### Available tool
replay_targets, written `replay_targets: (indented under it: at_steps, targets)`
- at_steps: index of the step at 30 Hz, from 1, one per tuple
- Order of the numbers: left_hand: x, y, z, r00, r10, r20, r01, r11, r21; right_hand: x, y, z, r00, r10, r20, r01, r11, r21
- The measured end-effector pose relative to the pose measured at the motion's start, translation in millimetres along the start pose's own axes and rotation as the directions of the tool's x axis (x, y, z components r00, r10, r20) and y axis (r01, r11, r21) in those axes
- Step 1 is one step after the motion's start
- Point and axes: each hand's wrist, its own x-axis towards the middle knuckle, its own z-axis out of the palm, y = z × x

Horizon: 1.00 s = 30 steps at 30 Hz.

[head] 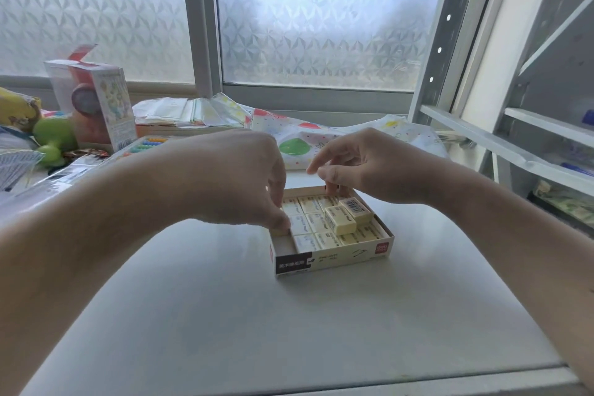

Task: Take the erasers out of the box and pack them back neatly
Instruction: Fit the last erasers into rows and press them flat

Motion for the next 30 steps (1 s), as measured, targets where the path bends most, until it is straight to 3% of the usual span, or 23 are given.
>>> replay_targets:
  at_steps: [2, 7, 17, 21, 27, 30]
  targets:
    - [1, -3, 0, 0.999, -0.011, 0.031, 0.011, 1.0, -0.014, -1, -1, -1, 1.0, -0.003, 0.005, 0.003, 1.0, -0.005]
    - [9, -6, 7, 0.985, -0.063, 0.162, 0.107, 0.954, -0.28, -5, -6, -9, 0.997, -0.057, 0.046, 0.059, 0.998, -0.036]
    - [17, -18, 10, 0.996, -0.047, 0.077, 0.074, 0.915, -0.396, -15, -16, -27, 0.943, 0.059, 0.329, 0.023, 0.97, -0.241]
    - [19, -19, 10, 0.996, -0.041, 0.081, 0.07, 0.911, -0.405, -16, -17, -25, 0.947, 0.065, 0.315, 0.014, 0.97, -0.242]
    - [20, -21, 10, 0.987, -0.041, 0.155, 0.106, 0.893, -0.437, -13, -17, -16, 0.972, -0.094, 0.217, 0.112, 0.991, -0.072]
    - [23, -21, 7, 0.994, -0.052, 0.1, 0.094, 0.872, -0.48, -12, -16, -14, 0.972, -0.126, 0.196, 0.136, 0.99, -0.039]
